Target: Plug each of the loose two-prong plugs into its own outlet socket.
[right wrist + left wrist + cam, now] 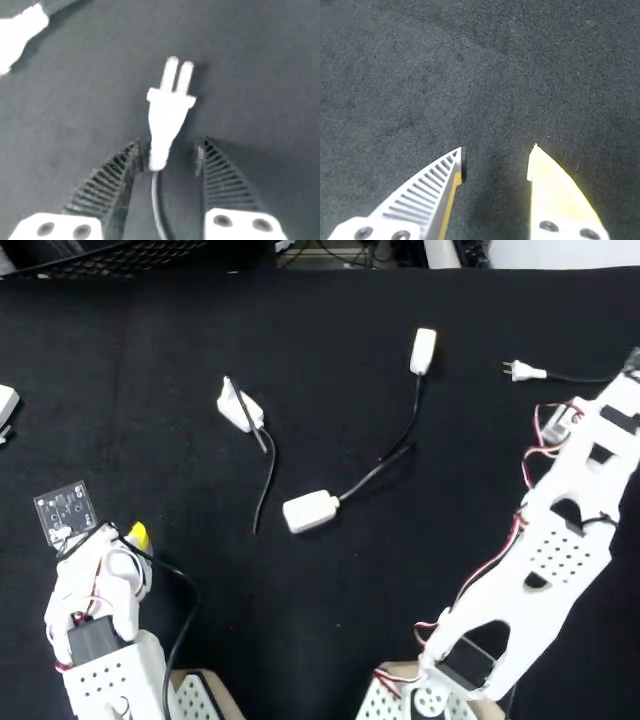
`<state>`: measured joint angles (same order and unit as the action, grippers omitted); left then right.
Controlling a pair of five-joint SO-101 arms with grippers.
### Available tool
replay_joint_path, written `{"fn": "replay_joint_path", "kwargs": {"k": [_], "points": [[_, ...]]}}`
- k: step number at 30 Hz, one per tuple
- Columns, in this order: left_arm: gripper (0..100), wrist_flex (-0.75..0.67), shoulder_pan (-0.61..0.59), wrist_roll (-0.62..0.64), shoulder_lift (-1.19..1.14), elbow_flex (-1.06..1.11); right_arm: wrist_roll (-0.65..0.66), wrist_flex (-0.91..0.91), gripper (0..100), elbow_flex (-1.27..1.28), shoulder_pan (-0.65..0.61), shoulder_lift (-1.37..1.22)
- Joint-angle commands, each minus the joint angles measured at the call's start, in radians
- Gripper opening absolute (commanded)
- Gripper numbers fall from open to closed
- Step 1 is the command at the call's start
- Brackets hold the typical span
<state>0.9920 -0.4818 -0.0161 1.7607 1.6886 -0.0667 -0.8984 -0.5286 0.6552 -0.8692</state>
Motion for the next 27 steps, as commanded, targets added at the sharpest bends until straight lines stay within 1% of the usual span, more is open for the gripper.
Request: {"fn": "replay_joint_path", "kwargs": {"k": [1, 7, 14, 16, 20, 27], "points": [[22, 0.008, 0.012, 0.000, -0.003, 0.015, 0.002, 0.011, 17.7, -0.153, 0.052, -0.070], [22, 0.008, 0.012, 0.000, -0.003, 0.015, 0.002, 0.005, 17.6, -0.329, 0.048, -0.226], [22, 0.008, 0.012, 0.000, -0.003, 0.015, 0.002, 0.002, 17.4, -0.441, 0.043, -0.349], [22, 0.008, 0.012, 0.000, -0.003, 0.015, 0.002, -0.020, 13.8, -0.467, 0.034, -0.366], [22, 0.008, 0.012, 0.000, -0.003, 0.015, 0.002, -0.100, 2.0, -0.524, 0.021, -0.374], [22, 0.008, 0.012, 0.000, -0.003, 0.015, 0.006, -0.230, 1.1, -0.622, -0.014, -0.367]]}}
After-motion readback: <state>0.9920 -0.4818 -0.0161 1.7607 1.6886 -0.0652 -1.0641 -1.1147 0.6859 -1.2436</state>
